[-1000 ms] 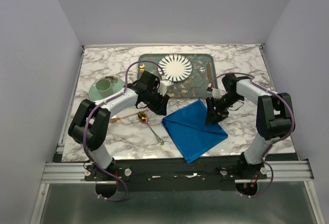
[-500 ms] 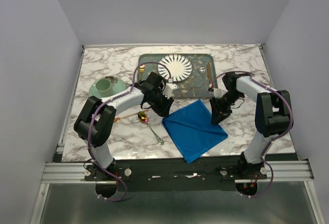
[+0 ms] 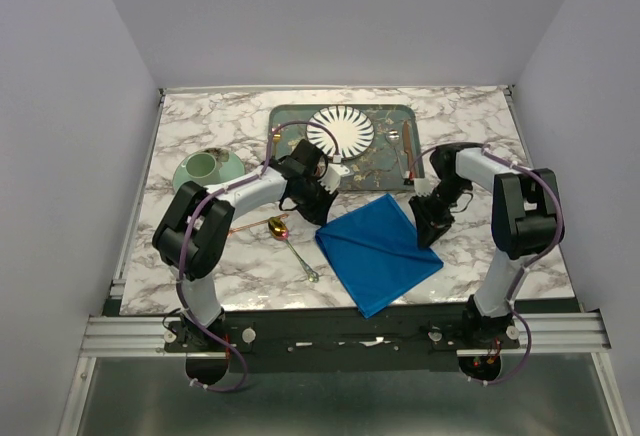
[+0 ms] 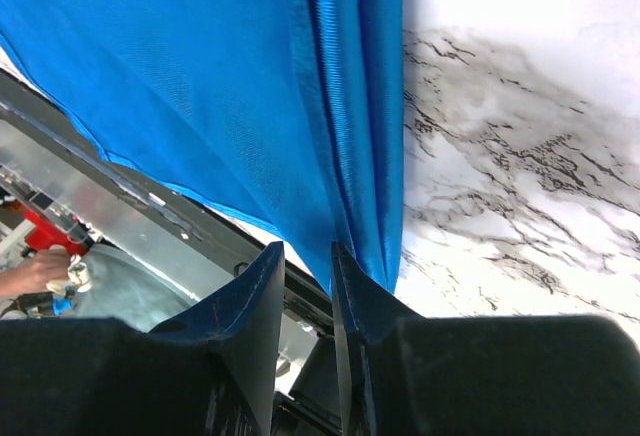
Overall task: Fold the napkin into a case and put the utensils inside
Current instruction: Smooth out the upper triangle-folded napkin at the center of the board.
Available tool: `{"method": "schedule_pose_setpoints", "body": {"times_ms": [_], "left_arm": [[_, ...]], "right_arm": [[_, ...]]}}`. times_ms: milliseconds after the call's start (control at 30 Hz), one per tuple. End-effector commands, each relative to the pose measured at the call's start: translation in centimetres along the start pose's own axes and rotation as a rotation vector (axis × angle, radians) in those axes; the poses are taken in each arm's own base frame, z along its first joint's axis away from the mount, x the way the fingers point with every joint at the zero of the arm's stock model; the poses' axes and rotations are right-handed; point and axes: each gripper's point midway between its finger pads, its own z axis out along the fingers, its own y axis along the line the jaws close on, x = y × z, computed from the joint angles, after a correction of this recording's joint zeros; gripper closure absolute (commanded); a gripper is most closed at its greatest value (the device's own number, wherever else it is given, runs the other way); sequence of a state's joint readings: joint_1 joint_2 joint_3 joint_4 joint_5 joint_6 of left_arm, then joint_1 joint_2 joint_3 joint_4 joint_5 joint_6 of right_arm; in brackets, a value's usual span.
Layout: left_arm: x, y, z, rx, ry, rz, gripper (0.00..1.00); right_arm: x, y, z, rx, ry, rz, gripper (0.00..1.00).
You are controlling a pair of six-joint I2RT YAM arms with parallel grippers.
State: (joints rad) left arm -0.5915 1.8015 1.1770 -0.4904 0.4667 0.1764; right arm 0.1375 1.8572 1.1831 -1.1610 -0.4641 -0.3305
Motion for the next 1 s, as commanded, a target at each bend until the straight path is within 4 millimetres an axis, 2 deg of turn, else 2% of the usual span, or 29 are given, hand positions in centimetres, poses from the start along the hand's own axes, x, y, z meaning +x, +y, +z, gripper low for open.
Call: {"method": "schedule_pose_setpoints", "body": {"times_ms": [0, 233, 367, 600, 867, 967], "left_arm": [[0.7, -0.9, -0.5, 0.033, 0.033, 0.026, 0.85], [1.5, -2.1, -1.1, 0.084, 0.051, 0.024, 1.0], [2.0, -2.5, -1.1, 0.108, 0.063, 0.019, 1.0], [3.4, -1.9, -0.8, 0.113, 0.102, 0.005, 1.0], [2.3, -0.6, -0.6, 0.114, 0.091, -0.014, 1.0], [1.9, -0.8, -1.0, 0.156, 0.083, -0.034, 1.0]], "right_arm": [[0.7, -1.0, 0.8, 0.024, 0.043, -0.003, 0.67], [1.1, -2.1, 1.8, 0.052, 0.071, 0.007, 0.68], [1.3, -2.5, 2.1, 0.066, 0.08, 0.009, 0.68], [1.4, -3.1, 2.3, 0.093, 0.087, 0.009, 0.69], [1.7, -3.7, 2.3, 0.127, 0.089, 0.002, 0.69], [1.7, -3.8, 2.3, 0.134, 0.087, 0.002, 0.69]]}}
